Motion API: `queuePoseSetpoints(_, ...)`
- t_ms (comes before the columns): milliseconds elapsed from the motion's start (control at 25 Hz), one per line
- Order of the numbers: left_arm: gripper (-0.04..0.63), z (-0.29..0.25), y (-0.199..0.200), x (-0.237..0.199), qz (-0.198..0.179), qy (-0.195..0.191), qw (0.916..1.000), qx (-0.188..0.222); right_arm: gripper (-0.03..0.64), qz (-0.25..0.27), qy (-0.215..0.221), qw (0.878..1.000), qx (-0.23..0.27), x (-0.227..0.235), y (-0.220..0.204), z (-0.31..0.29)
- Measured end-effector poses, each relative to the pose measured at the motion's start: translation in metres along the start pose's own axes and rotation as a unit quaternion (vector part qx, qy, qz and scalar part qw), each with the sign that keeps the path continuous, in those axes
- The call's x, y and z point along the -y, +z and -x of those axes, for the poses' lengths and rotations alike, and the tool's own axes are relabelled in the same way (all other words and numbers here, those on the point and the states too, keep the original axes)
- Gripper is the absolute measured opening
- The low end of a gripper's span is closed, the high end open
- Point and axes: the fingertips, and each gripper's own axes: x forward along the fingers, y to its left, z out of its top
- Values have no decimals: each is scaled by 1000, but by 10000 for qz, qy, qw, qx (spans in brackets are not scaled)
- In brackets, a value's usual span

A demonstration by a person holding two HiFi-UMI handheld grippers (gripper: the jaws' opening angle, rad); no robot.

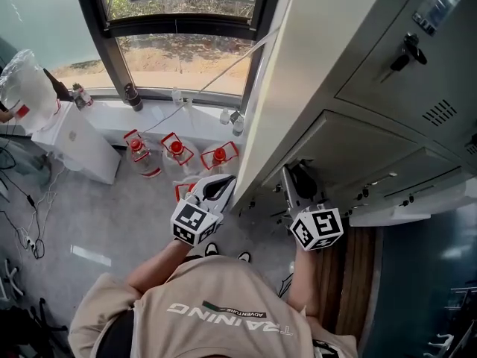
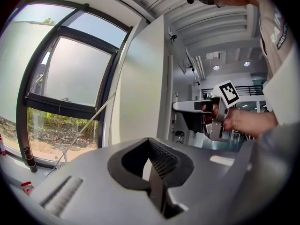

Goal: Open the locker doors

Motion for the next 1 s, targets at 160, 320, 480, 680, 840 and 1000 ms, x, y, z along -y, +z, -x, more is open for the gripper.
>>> queuePoseSetpoints(160, 8, 11, -1, 8, 4, -4, 10000, 9, 66, 11, 101, 9999, 18, -13, -1, 21)
queuePoseSetpoints(320, 8, 13, -2, 22, -65, 0, 9999, 77, 67, 57, 369, 9993, 88, -27, -1, 50)
queuePoseSetpoints(480, 8, 12, -7, 55, -72, 57, 9999, 67, 71, 66, 647, 9978, 122, -35, -3, 94)
queuePoseSetpoints(680, 8, 18, -15, 111, -73, 402, 9991, 90, 76, 1, 1013, 9946, 206, -31, -7, 154)
queuePoseSetpoints(840, 8, 31, -15, 160, 71, 861, 9961, 202, 77, 39, 1183, 9928, 164, -17, -14, 196)
queuePoseSetpoints(1000, 8, 50, -24, 200, 146, 1266, 9917, 180, 72, 137, 1447, 9893, 109, -10, -14, 232)
